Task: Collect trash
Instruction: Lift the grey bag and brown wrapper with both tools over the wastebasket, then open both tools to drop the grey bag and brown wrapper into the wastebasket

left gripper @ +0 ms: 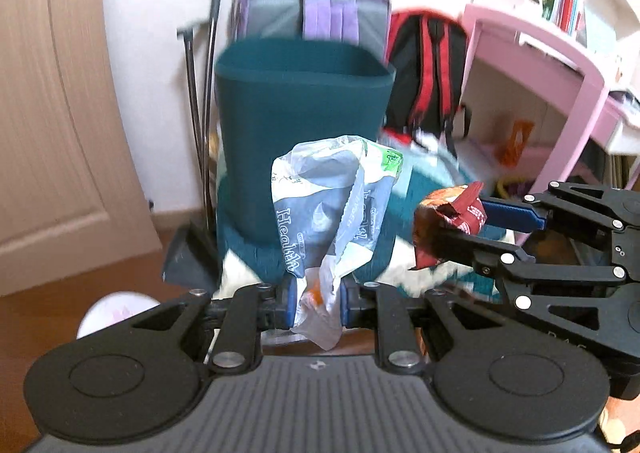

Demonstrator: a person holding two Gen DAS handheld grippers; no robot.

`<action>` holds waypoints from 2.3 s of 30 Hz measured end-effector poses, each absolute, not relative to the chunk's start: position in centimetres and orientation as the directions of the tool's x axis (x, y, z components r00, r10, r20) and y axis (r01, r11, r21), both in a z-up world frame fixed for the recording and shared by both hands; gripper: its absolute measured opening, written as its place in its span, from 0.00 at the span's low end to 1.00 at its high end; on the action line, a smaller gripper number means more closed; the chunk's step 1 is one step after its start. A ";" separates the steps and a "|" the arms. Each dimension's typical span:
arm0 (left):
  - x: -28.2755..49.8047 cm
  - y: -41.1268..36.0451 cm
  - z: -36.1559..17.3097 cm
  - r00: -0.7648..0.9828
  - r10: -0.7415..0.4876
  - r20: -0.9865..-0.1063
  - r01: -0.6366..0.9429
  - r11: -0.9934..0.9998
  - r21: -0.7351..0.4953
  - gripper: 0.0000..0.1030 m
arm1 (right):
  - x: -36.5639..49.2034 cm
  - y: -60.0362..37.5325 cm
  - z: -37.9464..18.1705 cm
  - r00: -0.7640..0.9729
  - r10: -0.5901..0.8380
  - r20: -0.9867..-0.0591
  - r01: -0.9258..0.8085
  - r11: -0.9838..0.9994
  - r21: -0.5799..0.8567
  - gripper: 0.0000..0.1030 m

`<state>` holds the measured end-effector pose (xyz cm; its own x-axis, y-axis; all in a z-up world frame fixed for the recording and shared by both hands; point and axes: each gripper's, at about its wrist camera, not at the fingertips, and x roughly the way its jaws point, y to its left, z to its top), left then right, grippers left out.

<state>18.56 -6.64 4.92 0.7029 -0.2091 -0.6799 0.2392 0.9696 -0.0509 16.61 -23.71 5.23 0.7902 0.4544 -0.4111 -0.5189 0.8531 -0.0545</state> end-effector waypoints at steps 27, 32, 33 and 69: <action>35.3 -10.6 12.9 0.806 -0.115 -0.581 0.137 0.991 -0.007 0.20 | 33.8 -23.9 10.2 0.886 0.327 -0.329 -0.382 0.917 -0.118 0.30; 39.1 -10.7 11.2 0.784 -0.094 -0.614 0.124 0.992 0.006 0.20 | 37.1 -23.7 8.8 0.869 0.321 -0.376 -0.382 0.919 -0.100 0.30; 39.9 -10.7 10.6 0.774 -0.091 -0.627 0.121 0.993 0.005 0.20 | 37.6 -23.7 8.5 0.866 0.319 -0.386 -0.382 0.919 -0.097 0.30; 39.2 -10.5 9.1 0.735 -0.054 -0.676 0.074 0.997 0.001 0.67 | 35.2 -26.2 8.5 0.822 0.334 -0.461 -0.395 0.918 -0.039 0.44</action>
